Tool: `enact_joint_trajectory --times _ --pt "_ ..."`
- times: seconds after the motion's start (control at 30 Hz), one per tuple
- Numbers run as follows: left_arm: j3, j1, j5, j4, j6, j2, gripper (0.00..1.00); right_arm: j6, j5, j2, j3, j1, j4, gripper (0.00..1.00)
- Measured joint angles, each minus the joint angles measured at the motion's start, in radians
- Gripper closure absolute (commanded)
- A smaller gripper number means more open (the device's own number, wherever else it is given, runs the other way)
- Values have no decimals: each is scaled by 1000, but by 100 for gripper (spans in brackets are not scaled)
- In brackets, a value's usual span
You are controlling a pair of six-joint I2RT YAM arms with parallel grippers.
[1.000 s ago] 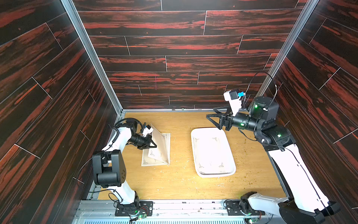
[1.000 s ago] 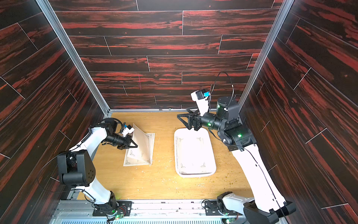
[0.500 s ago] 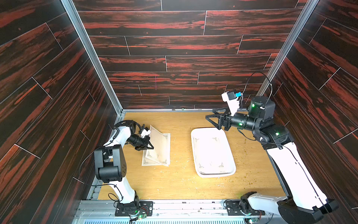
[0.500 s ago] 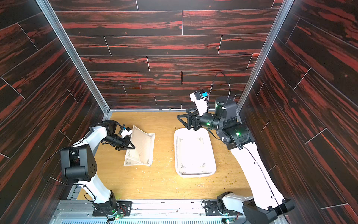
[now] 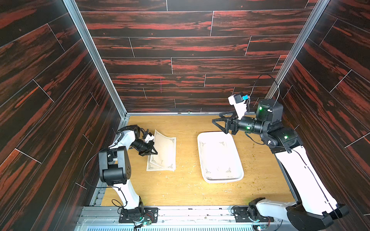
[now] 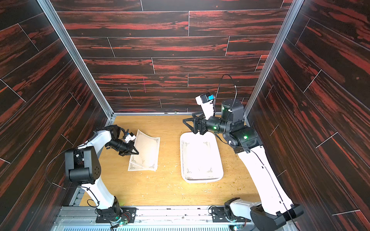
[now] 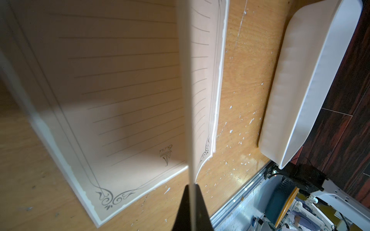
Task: Take out the stationery paper from the storage box
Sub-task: Place the stationery paper at the center of the board.
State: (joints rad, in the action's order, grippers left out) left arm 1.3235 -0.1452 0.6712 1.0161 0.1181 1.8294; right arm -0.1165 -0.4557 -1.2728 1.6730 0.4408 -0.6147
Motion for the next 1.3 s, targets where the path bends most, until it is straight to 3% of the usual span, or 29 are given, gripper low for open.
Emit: enact_joint_trajectory --times 0.9,1.17,1.3 --pt "-18 -21 -50 -30 -45 11 88 0 4 -1 0 0 -21 28" --pt "-20 -21 -103 -37 -68 22 73 0 5 -1 0 0 -26 28" --pt "-26 -21 -157 -41 -80 22 71 0 5 -1 0 0 -28 28"
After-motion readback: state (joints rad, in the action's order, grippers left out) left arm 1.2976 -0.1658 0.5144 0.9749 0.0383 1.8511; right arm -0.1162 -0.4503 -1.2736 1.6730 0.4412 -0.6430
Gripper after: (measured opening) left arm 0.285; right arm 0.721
